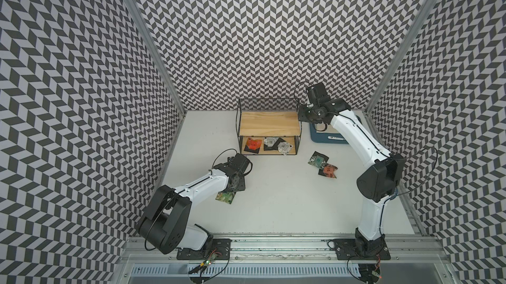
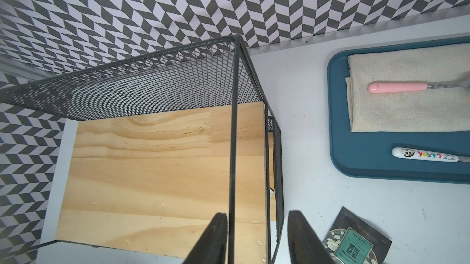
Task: Remove the tea bags from the shelf
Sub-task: Place the tea bag at the center of the board.
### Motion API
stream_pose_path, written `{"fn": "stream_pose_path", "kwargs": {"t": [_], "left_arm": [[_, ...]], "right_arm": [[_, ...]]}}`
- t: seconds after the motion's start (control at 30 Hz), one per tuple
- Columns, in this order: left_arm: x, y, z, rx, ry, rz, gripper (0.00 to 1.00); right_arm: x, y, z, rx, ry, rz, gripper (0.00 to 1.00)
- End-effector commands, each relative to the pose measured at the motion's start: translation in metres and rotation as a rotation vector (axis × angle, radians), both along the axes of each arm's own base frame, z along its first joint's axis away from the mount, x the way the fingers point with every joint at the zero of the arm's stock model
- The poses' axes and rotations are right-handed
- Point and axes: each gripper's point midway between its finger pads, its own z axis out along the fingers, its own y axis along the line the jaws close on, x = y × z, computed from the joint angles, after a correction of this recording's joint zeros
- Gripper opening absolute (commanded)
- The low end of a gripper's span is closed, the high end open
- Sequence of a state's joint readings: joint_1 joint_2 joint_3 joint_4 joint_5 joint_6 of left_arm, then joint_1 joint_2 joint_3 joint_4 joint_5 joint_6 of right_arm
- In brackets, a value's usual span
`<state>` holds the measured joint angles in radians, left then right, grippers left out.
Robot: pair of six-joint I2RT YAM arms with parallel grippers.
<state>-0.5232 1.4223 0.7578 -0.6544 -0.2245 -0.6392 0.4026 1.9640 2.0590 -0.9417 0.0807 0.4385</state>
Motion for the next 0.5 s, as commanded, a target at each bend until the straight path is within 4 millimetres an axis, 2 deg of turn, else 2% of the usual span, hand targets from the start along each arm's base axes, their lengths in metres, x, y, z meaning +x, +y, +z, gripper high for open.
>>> {"fn": "stream_pose_path", "kwargs": {"t": [0.0, 0.07, 0.17, 0.23, 0.33, 0.47], "left_arm": [[0.012, -0.008, 0.023, -0.042, -0.070, 0.008, 0.69], [0.018, -0.011, 0.042, -0.049, -0.108, 0.011, 0.74], [0.028, -0.020, 0.081, -0.090, -0.197, 0.004, 0.75], [0.034, -0.039, 0.108, -0.179, -0.269, -0.038, 0.75], [0.038, -0.083, 0.140, -0.415, -0.344, -0.136, 0.75], [0.035, -0.126, 0.157, -0.750, -0.377, -0.143, 0.72]], "right_arm": [[0.004, 0.001, 0.012, 0.023, -0.041, -0.005, 0.44], [0.004, 0.001, 0.013, 0.022, -0.046, -0.004, 0.44], [0.003, 0.001, 0.014, 0.025, -0.046, -0.005, 0.44], [0.003, 0.002, 0.014, 0.027, -0.044, -0.001, 0.44], [0.003, 0.003, 0.014, 0.032, -0.046, 0.004, 0.44], [0.005, 0.005, 0.013, 0.036, -0.047, 0.011, 0.44]]}}
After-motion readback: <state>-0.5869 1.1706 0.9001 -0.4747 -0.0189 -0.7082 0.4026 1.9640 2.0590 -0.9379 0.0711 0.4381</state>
